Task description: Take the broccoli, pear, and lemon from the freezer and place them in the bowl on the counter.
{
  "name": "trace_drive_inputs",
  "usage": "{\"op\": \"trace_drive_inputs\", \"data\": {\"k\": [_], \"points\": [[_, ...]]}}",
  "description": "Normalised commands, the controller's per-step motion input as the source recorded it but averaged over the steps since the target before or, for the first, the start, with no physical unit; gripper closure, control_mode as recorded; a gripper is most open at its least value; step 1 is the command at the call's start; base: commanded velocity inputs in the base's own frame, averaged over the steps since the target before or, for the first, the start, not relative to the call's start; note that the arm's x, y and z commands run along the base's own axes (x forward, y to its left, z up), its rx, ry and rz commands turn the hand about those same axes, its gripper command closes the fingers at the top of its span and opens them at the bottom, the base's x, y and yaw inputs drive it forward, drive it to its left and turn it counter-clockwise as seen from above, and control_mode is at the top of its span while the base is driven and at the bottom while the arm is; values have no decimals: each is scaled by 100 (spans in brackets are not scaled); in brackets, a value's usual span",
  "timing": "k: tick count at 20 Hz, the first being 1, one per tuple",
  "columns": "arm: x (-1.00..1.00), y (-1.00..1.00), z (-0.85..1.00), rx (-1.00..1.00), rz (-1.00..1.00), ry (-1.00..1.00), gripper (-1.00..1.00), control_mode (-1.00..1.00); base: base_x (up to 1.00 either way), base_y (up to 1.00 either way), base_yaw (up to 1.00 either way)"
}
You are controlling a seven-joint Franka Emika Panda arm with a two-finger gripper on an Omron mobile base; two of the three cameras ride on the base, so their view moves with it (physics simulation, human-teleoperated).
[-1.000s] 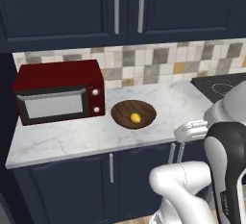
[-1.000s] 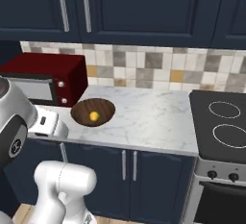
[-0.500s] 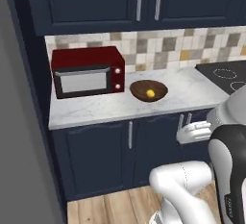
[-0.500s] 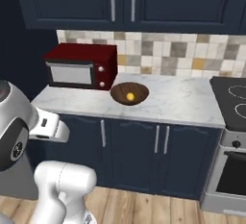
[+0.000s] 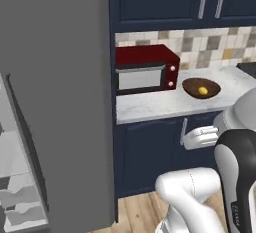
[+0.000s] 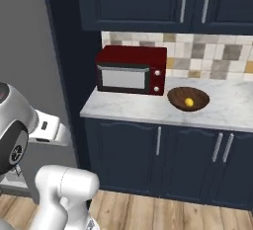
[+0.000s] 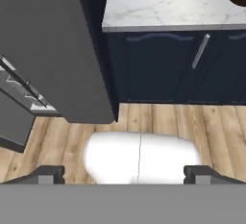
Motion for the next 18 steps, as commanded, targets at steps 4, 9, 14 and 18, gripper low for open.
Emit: {"op": "trace_drive_inputs", "data": {"k": [4, 9, 14, 18], "points": [[0, 0, 0, 0, 0, 0, -100, 100, 19, 97, -1], [0, 0, 0, 0, 0, 0, -100, 100, 33, 87, -2], [0, 0, 0, 0, 0, 0, -100, 100, 63, 60, -2], [0, 0, 0, 0, 0, 0, -100, 100, 36, 68, 0]]}}
